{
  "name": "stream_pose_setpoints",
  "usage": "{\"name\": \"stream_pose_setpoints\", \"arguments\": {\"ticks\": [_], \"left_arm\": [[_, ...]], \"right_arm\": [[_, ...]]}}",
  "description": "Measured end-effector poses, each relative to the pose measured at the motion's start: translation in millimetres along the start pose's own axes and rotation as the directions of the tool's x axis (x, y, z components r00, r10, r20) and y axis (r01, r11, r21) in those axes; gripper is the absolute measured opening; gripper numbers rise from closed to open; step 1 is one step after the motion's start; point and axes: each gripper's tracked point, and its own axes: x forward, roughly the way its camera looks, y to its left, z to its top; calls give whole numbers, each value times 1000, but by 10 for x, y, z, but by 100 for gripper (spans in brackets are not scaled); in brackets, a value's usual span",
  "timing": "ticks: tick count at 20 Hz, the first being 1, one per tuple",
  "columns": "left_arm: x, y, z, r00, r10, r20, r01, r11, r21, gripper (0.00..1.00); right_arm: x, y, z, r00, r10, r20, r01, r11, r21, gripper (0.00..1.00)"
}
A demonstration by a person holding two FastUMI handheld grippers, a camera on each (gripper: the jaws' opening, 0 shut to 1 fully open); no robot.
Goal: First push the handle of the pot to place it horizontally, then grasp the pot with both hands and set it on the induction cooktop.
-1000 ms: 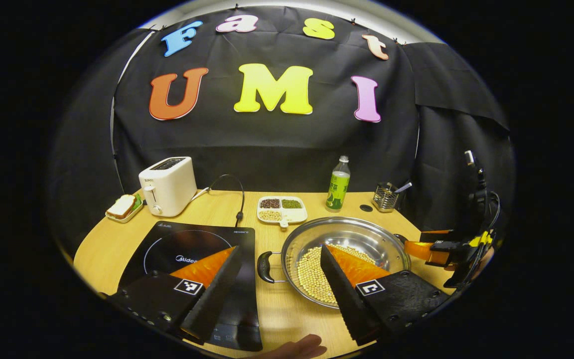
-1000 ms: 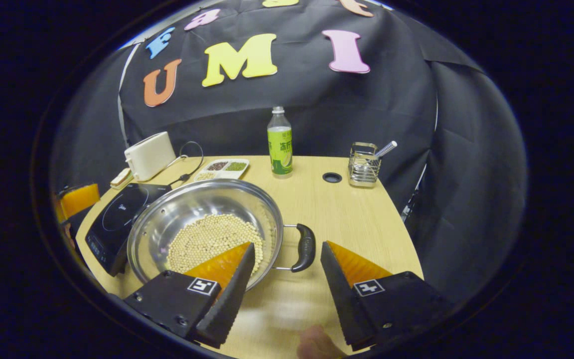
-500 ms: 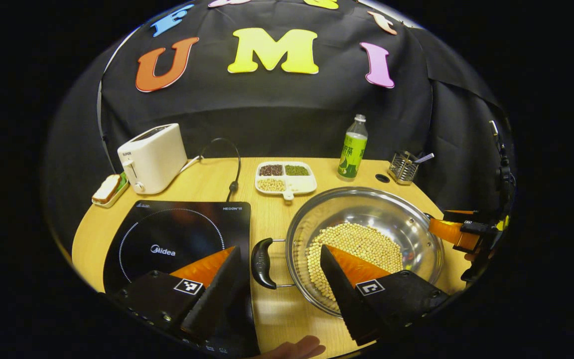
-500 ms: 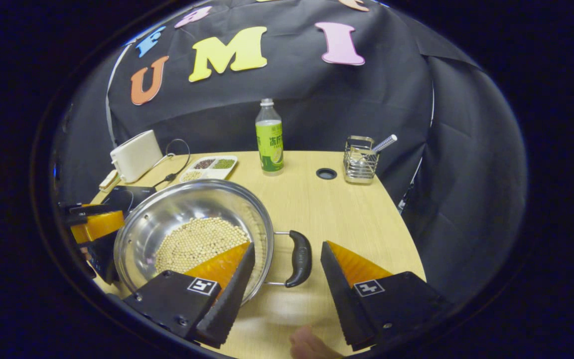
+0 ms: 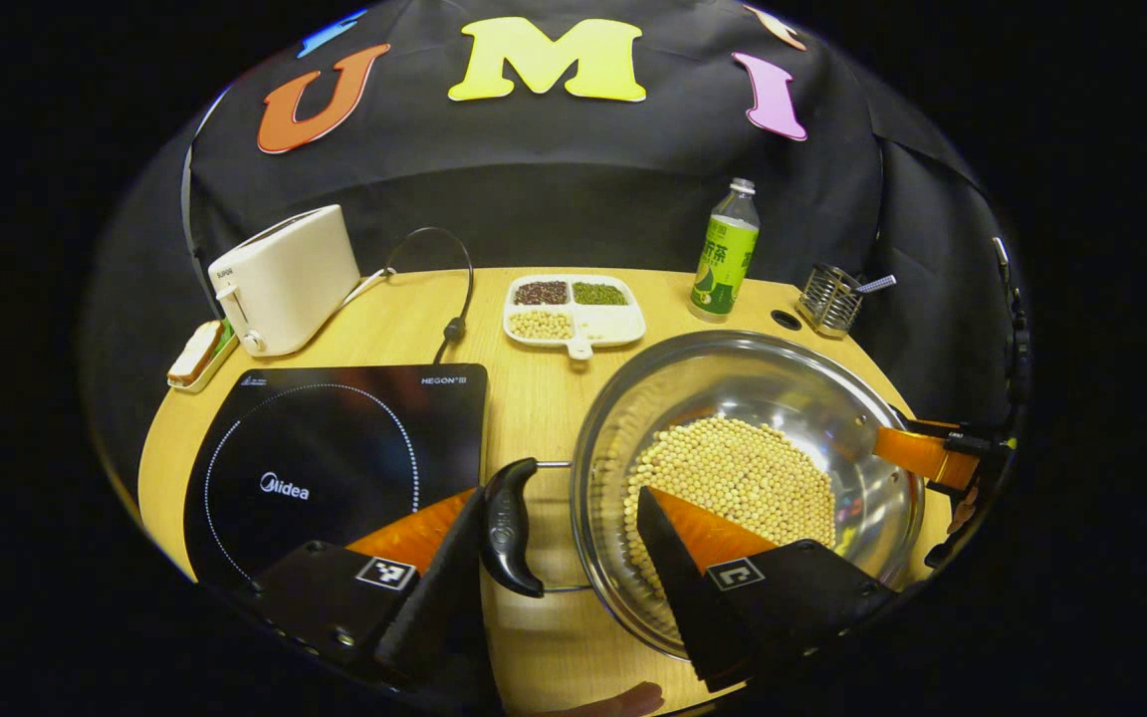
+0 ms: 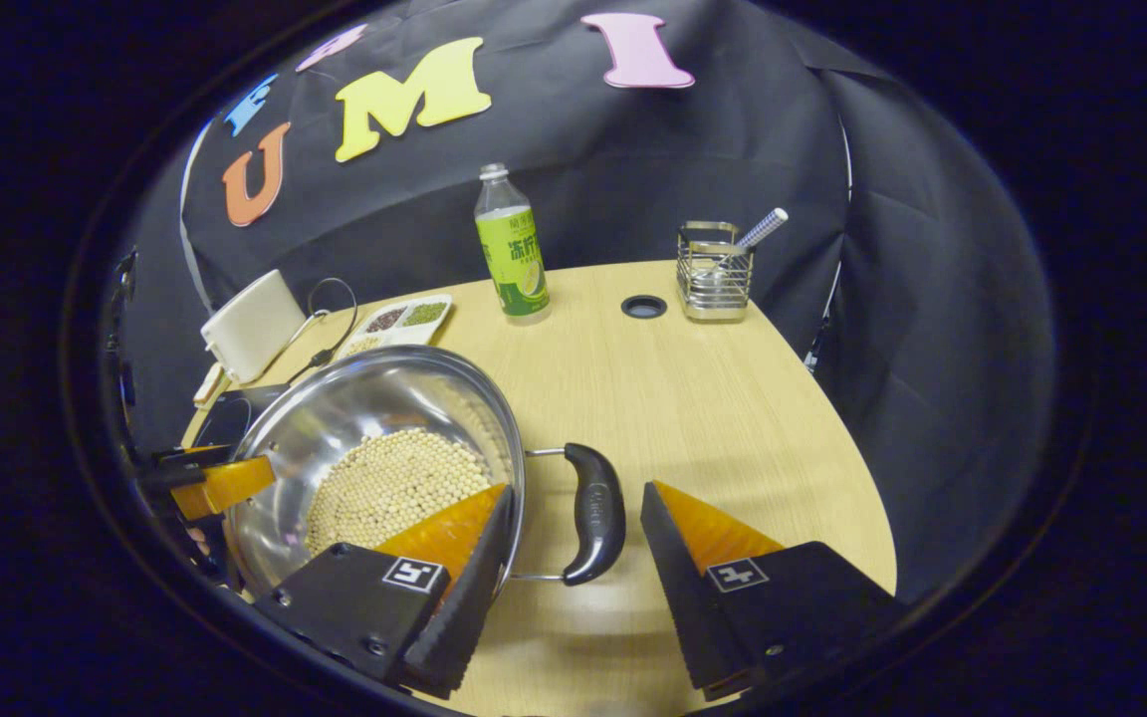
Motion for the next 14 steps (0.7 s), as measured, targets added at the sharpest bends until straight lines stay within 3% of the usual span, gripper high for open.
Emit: {"name": "stream_pose_setpoints", "arguments": {"ticks": [1,2,3,4,5,6,7,8,9,10,11,13,14], "left_arm": [[-1,-2,15,1000,-4,0,4,1000,-13,85],[10,3,4,1000,-11,-6,11,1000,-25,80],[19,7,8,1000,-18,-11,18,999,-32,90],[25,-2,6,999,-31,-18,30,999,-34,73],[28,-11,8,999,-40,-26,39,999,-29,73],[35,-16,-2,998,-48,-35,48,999,-17,88],[40,-21,-10,997,-56,-47,56,998,1,73],[41,-8,-26,997,-60,-56,60,998,7,88],[48,-14,-27,996,-64,-64,65,998,10,73],[48,-2,-37,995,-65,-78,67,997,25,87],[58,17,-33,994,-65,-86,69,997,45,85],[78,14,-44,991,-82,-106,88,994,58,68],[61,2,-59,988,-98,-121,105,993,56,76]], "right_arm": [[6,5,-5,1000,2,-4,-2,1000,2,80],[17,8,-9,1000,2,-9,-2,1000,3,78],[26,15,-18,1000,3,-16,-3,1000,5,77],[37,39,-25,1000,10,-25,-10,1000,17,78],[39,41,-47,999,8,-38,-7,1000,26,76],[37,33,-35,999,4,-43,-2,1000,30,67],[44,30,-31,999,2,-51,-1,1000,30,67],[49,29,-35,998,4,-62,-2,1000,30,65],[45,25,-34,998,5,-69,-3,1000,29,65],[47,21,-34,997,6,-74,-3,999,31,65],[45,16,-35,997,5,-79,-3,1000,23,65],[41,11,-27,996,5,-85,-4,1000,10,63],[46,8,-27,996,7,-88,-6,1000,10,63]]}}
